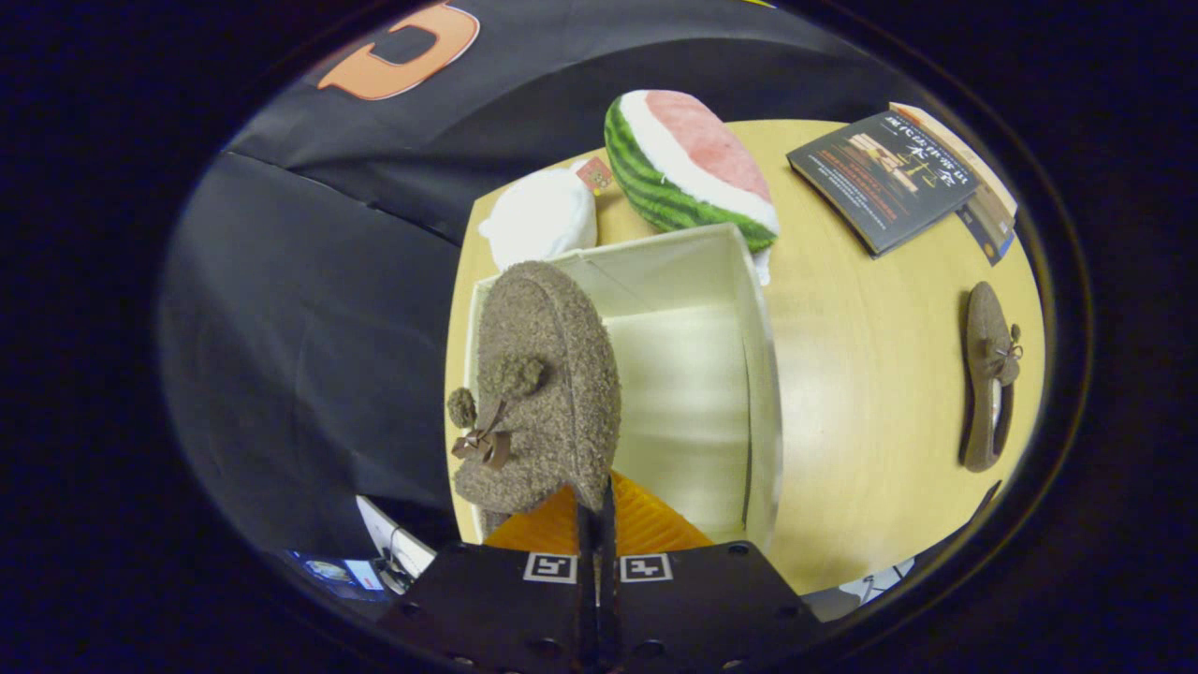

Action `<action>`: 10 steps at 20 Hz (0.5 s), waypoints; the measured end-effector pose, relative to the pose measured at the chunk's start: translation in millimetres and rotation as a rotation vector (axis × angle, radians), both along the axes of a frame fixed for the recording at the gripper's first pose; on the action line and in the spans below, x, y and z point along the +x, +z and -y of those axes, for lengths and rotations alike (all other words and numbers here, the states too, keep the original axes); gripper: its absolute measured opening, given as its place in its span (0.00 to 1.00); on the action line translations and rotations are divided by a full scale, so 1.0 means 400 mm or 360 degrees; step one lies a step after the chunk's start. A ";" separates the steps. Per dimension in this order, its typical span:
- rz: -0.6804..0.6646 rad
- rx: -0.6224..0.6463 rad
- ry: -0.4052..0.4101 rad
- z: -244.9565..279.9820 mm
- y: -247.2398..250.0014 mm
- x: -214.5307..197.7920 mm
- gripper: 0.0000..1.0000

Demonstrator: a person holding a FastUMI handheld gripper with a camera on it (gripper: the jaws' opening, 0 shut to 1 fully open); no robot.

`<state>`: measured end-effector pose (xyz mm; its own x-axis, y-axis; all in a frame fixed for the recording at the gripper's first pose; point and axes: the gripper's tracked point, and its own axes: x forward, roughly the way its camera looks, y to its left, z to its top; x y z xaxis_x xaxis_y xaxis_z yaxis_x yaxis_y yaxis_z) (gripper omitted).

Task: Open the storage box then place both shoes into the box .Put the left shoe in first, then the right shoe, with the right side of both shoes facing outward in a uniform manner.

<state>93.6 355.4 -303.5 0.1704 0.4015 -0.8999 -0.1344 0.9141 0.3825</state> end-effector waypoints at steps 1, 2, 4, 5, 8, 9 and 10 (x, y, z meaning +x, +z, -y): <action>-0.0006 -0.0042 -0.0014 -0.008 -0.024 0.009 0.02; -0.0015 -0.0069 -0.0031 -0.024 -0.051 0.017 0.02; -0.0024 -0.0113 -0.0047 -0.052 -0.099 0.029 0.02; -0.0025 -0.0143 -0.0055 -0.048 -0.109 0.025 0.02; -0.0061 -0.0208 -0.0111 -0.066 -0.167 0.032 0.05; -0.0069 -0.0229 -0.0104 -0.072 -0.186 0.034 0.05; -0.0061 -0.0255 -0.0088 -0.077 -0.203 0.036 0.05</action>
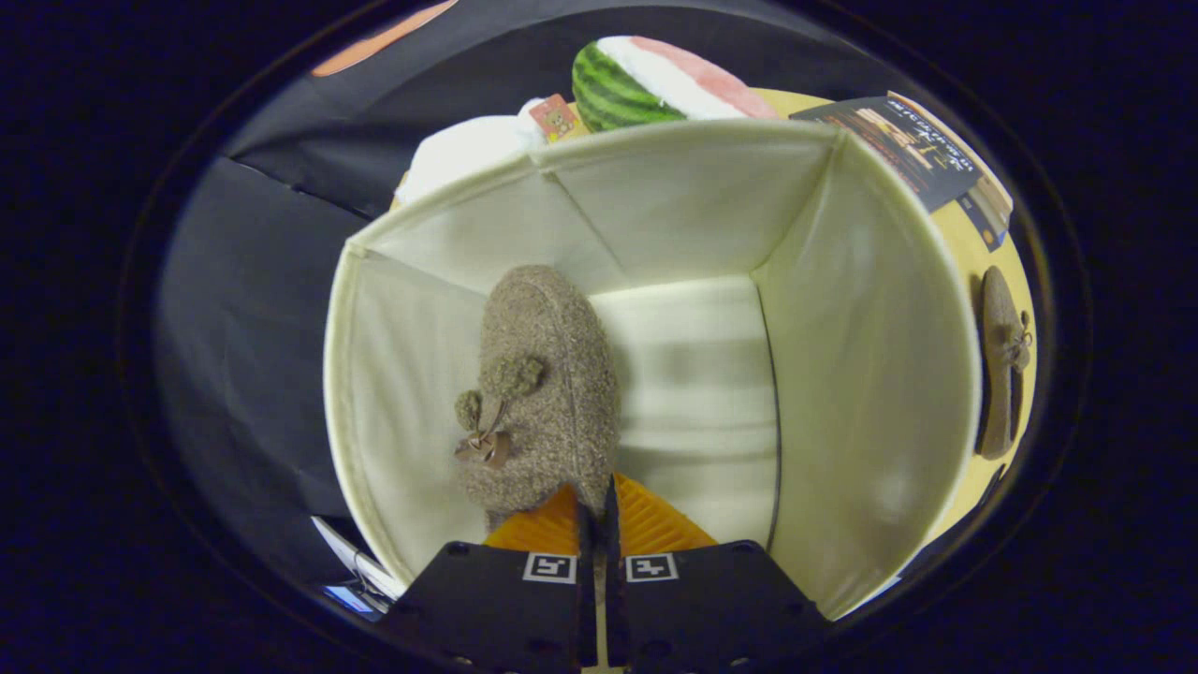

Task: Open the storage box then place both shoes into the box .Put the left shoe in first, then the right shoe, with the right side of both shoes facing outward in a uniform manner.

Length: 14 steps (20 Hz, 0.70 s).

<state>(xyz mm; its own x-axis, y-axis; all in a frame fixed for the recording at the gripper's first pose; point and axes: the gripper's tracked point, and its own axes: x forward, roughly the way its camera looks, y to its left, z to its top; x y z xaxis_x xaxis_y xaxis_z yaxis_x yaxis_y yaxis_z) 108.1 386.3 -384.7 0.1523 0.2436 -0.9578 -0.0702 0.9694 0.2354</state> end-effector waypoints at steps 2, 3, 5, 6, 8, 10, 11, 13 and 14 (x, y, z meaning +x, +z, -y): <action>0.0015 -0.0046 0.0052 -0.002 -0.032 0.003 0.05; 0.0024 -0.0042 0.0067 -0.005 -0.045 0.004 0.05; 0.0027 -0.0027 0.0064 -0.004 -0.049 0.003 0.12; 0.0039 0.0012 0.0057 -0.010 -0.040 0.005 0.12; 0.0081 0.0043 0.0085 -0.010 -0.014 0.004 0.28; 0.0118 0.0050 0.0105 -0.008 0.019 -0.012 0.52; 0.0132 0.0075 0.0124 -0.011 0.048 -0.021 0.68; 0.0175 0.0114 0.0170 -0.011 0.115 -0.042 0.89; 0.0209 0.0127 0.0186 -0.010 0.150 -0.050 0.96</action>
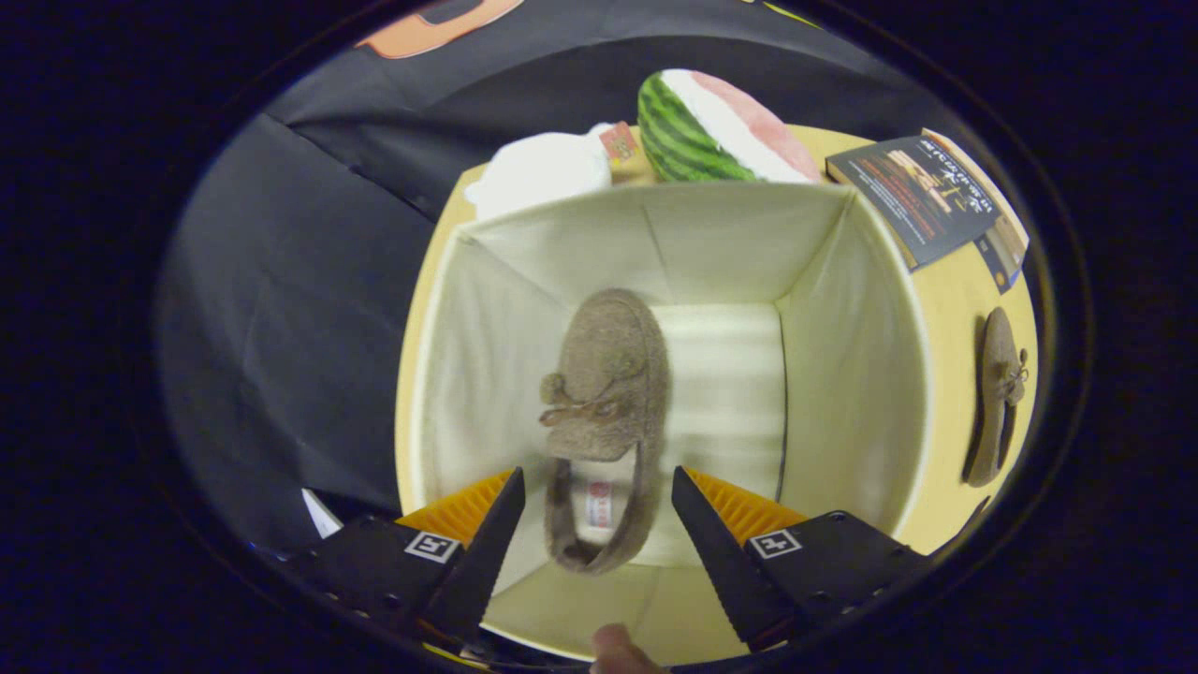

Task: Open the storage box then place both shoes into the box .Put the left shoe in first, then the right shoe, with the right side of both shoes facing outward in a uniform manner.

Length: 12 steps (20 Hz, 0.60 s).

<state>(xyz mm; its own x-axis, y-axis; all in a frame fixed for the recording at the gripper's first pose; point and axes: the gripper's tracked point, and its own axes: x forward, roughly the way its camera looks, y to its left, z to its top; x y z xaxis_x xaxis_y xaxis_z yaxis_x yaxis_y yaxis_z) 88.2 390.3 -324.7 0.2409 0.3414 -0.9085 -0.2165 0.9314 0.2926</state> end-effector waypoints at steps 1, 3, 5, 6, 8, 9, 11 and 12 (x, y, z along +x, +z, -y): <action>0.0046 0.0019 0.0021 0.005 0.044 -0.001 0.96; 0.0137 0.0038 0.0077 0.029 0.118 0.001 0.96; 0.0204 0.0067 0.0112 0.071 0.191 0.004 0.96; 0.0224 0.0069 0.0125 0.101 0.216 0.008 0.96; 0.0264 0.0063 0.0126 0.181 0.260 0.024 0.96; 0.0285 0.0048 0.0113 0.230 0.270 0.036 0.96; 0.0309 0.0018 0.0083 0.325 0.274 0.055 0.96; 0.0310 -0.0001 0.0062 0.380 0.266 0.063 0.96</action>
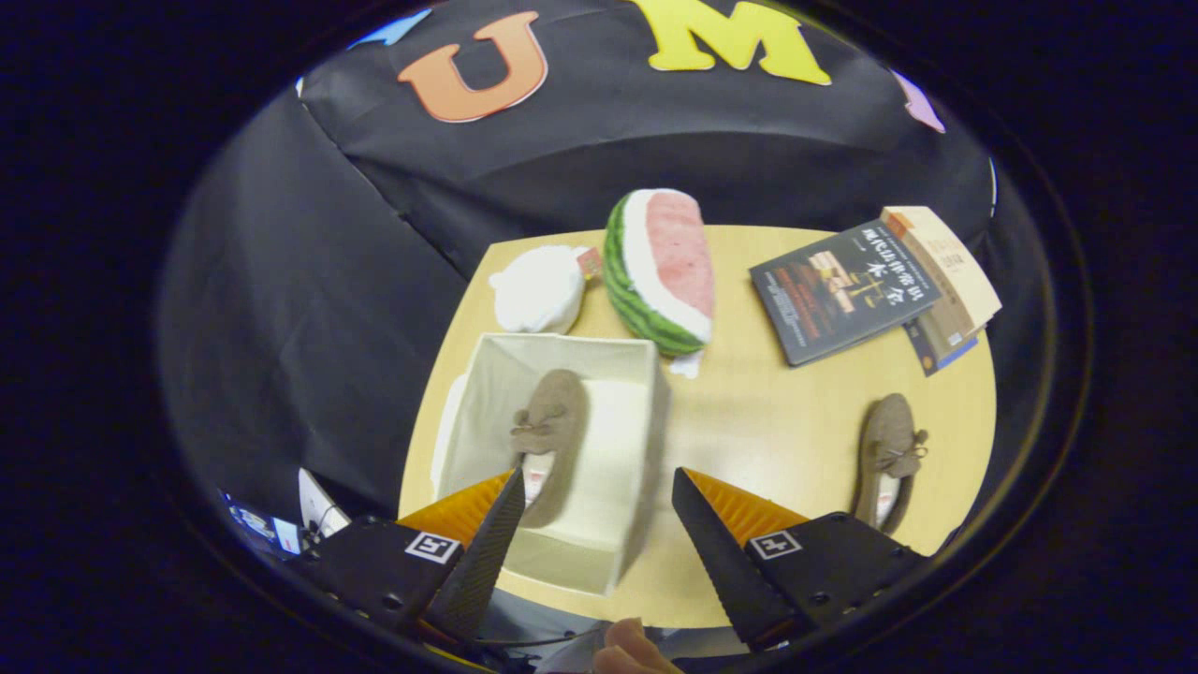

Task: Open the storage box then place both shoes into the box .Put the left shoe in first, then the right shoe, with the right side of both shoes facing outward in a uniform manner.

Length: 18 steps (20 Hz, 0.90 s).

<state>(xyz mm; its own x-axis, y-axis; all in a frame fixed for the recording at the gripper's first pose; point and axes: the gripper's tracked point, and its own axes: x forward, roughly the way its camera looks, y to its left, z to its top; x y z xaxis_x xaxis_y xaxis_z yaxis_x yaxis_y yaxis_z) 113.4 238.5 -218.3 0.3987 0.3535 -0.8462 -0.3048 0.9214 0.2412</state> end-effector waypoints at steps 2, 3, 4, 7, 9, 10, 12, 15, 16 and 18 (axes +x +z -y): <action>-0.0030 -0.0041 -0.0046 0.107 -0.030 0.009 0.96; -0.0052 -0.0042 -0.0071 0.158 -0.043 0.007 0.96; -0.0071 -0.0033 -0.0090 0.200 -0.057 0.012 0.97; -0.0115 -0.0055 -0.0141 0.339 -0.118 0.024 0.96; -0.0152 -0.0092 -0.0193 0.436 -0.167 0.036 0.96; -0.0170 -0.0116 -0.0221 0.486 -0.190 0.043 0.96; -0.0167 -0.0173 -0.0271 0.580 -0.232 0.060 0.96; -0.0142 -0.0312 -0.0277 0.718 -0.293 0.077 0.96; -0.0135 -0.0368 -0.0282 0.758 -0.314 0.088 0.96; -0.0146 -0.0436 -0.0297 0.825 -0.351 0.103 0.96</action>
<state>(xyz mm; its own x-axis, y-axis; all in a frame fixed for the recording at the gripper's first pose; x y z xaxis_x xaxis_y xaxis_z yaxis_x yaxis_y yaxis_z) 154.4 -91.4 -358.8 0.3531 0.0359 -0.9349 -0.1131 0.9936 -0.0046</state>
